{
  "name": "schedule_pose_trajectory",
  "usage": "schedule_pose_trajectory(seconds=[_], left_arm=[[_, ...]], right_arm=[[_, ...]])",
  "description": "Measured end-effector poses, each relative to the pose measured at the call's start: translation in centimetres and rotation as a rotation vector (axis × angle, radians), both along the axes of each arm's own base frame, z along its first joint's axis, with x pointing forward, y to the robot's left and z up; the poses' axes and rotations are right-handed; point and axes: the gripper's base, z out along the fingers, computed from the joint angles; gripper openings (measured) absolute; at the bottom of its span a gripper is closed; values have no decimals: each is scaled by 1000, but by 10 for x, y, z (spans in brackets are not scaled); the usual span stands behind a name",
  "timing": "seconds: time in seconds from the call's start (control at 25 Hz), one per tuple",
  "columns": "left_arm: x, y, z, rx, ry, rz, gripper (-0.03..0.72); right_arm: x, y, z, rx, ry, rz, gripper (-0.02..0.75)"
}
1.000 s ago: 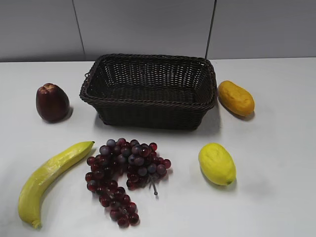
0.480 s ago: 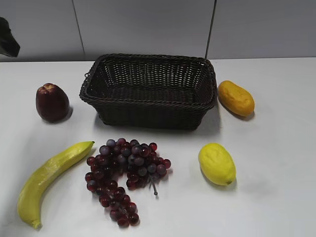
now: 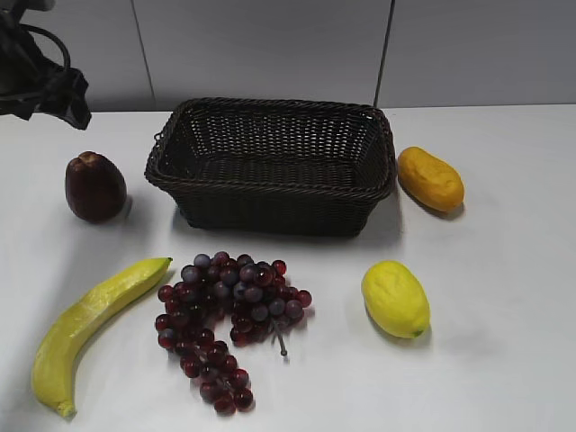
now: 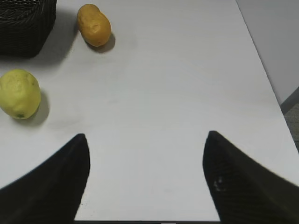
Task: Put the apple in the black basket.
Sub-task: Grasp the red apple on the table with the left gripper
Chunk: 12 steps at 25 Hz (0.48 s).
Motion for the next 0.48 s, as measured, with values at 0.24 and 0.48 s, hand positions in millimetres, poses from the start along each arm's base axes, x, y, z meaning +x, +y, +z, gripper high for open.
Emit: schedule_pose_trajectory(seconds=[0.24, 0.48], left_arm=[[27, -6, -17, -7, 87, -19, 593], [40, -9, -37, -3, 135, -23, 593]], right_arm=[[0, 0, 0, 0, 0, 0, 573], [0, 0, 0, 0, 0, 0, 573]])
